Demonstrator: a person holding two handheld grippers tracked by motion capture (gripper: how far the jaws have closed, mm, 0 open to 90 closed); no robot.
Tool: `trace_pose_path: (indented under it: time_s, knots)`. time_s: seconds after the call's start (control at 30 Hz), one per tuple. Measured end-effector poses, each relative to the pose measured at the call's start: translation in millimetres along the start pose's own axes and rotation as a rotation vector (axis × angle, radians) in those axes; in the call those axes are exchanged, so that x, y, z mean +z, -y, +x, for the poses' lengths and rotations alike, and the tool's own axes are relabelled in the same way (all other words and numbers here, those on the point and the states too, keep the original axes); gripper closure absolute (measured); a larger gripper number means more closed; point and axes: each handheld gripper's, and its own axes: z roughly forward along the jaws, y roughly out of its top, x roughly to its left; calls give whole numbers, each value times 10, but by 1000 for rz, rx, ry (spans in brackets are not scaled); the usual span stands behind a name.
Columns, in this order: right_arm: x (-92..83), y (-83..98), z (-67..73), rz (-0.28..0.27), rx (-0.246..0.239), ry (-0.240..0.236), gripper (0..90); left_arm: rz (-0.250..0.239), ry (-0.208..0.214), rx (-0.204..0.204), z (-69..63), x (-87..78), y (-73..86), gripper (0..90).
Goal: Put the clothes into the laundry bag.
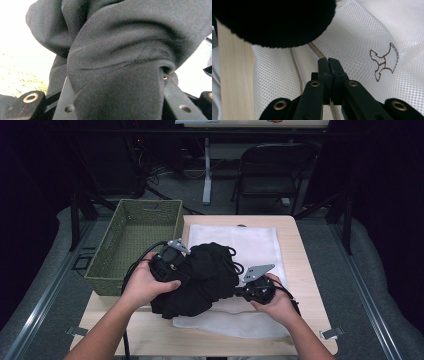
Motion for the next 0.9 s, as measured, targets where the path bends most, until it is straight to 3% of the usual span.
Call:
trace_pose_path:
  time_s: [0.23, 0.9]
  knots:
    - [-15, -41, -51, -1, 5, -4, 890, -19, 3, -12, -13, -48, 98, 626]
    - [-218, -278, -241, -22, 12, 54, 891, -30, 19, -8, -42, -10, 253, 626]
